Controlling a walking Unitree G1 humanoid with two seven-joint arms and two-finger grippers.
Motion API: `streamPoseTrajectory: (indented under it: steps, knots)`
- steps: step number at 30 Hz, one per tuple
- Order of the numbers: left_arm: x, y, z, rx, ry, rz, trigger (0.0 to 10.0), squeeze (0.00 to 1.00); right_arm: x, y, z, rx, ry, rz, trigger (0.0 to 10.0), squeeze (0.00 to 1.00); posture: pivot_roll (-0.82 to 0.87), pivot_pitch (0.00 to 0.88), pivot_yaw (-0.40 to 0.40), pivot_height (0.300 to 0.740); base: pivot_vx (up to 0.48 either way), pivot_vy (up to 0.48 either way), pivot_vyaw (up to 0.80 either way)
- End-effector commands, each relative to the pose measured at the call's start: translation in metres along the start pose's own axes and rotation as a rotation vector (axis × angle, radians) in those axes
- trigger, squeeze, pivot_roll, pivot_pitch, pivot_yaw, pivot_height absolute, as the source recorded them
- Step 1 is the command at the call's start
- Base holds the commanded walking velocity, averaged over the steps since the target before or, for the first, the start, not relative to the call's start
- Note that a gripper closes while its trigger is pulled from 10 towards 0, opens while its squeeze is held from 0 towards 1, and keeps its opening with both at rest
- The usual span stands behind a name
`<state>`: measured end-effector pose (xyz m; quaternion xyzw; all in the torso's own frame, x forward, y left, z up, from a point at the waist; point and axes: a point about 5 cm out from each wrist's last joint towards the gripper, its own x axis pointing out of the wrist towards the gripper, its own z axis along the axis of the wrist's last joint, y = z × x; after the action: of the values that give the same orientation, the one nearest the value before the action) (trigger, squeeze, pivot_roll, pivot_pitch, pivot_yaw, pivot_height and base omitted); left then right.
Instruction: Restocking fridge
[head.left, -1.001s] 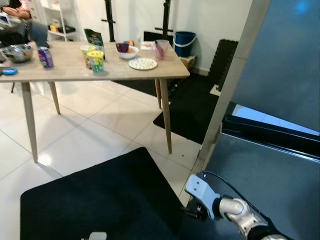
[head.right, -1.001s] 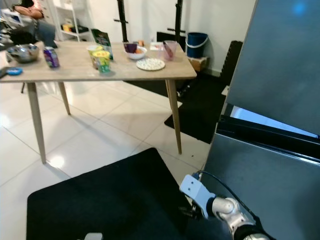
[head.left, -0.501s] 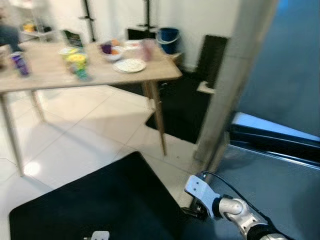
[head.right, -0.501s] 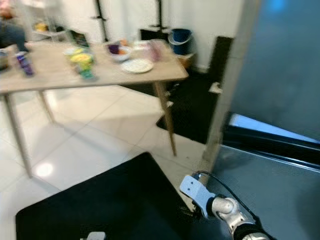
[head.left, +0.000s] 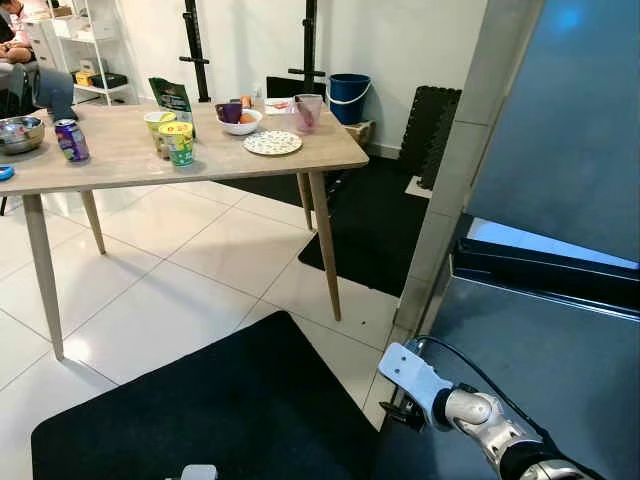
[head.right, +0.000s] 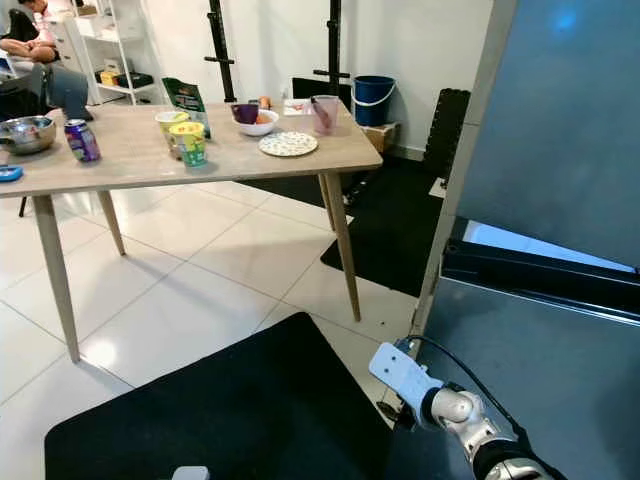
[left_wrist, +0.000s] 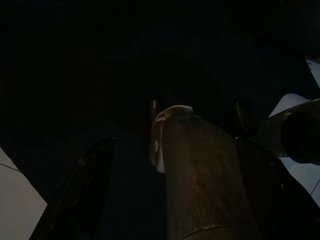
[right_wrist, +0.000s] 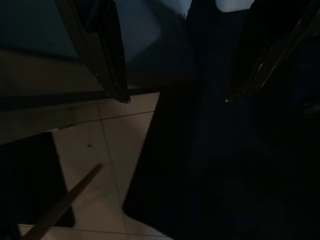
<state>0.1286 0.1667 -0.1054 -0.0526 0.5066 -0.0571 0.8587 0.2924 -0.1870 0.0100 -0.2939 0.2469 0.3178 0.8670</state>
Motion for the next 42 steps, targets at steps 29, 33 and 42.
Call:
streamPoseTrajectory:
  steps: [29,33,42]
  knots:
    - [-0.003,-0.001,-0.018,-0.019,0.061,0.002,10.0,0.00,-0.030,-0.023,-0.023,-0.039,0.153,0.279,10.0,0.00,-0.06,0.040,-0.035,0.740,0.000,0.000,0.00]
    - [-0.003,-0.001,-0.018,-0.020,0.061,0.001,10.0,0.00,-0.032,-0.041,-0.023,-0.102,0.214,0.140,10.0,0.00,-0.05,0.039,-0.036,0.740,0.000,0.000,0.00]
    - [-0.003,-0.001,-0.018,-0.019,0.061,0.001,10.0,0.00,-0.033,-0.071,-0.006,-0.124,0.185,-0.128,10.0,0.00,-0.05,0.040,-0.033,0.740,0.000,0.000,0.00]
